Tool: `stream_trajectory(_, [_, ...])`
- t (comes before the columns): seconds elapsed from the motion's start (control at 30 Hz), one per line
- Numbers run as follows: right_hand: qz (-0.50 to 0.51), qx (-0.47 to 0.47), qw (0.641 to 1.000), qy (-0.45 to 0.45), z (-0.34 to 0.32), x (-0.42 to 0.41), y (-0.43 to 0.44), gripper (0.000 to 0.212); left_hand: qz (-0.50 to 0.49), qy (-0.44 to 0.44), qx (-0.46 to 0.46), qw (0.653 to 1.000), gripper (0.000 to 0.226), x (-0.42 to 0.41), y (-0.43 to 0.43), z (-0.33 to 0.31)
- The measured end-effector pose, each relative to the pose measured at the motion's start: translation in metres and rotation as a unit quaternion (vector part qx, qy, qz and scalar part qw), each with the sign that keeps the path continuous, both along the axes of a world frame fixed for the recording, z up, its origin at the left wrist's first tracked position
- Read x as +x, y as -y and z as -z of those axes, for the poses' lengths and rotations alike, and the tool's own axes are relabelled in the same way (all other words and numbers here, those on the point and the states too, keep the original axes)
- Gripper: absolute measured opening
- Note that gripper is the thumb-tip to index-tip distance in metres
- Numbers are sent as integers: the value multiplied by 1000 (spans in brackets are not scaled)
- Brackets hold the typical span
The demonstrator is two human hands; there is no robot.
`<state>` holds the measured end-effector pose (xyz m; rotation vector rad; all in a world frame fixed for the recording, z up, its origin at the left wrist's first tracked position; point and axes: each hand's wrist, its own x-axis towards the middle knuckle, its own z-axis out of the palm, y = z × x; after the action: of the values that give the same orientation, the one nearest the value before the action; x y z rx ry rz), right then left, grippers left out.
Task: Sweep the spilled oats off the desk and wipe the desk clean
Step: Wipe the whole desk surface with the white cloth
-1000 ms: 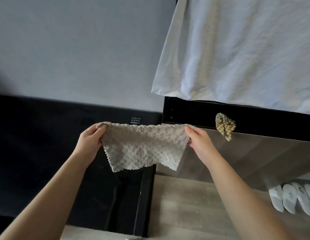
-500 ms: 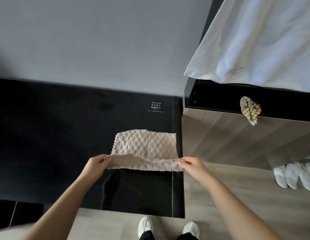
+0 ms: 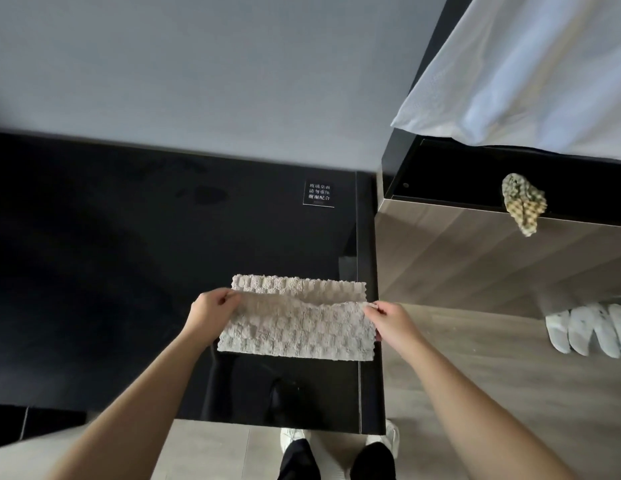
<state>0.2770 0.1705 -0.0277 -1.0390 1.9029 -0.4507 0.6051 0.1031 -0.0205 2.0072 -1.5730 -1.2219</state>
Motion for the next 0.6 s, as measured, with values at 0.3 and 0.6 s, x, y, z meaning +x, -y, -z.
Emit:
stream_trajectory(0.3, [-9,13,995,-96,17,4,56,32,-37,77,29,996,33,-18,47,20])
stream_trajectory(0.6, [-1,-52,951,-306,24,16,50,20,-88,181,-45,979,33,-25,31,26])
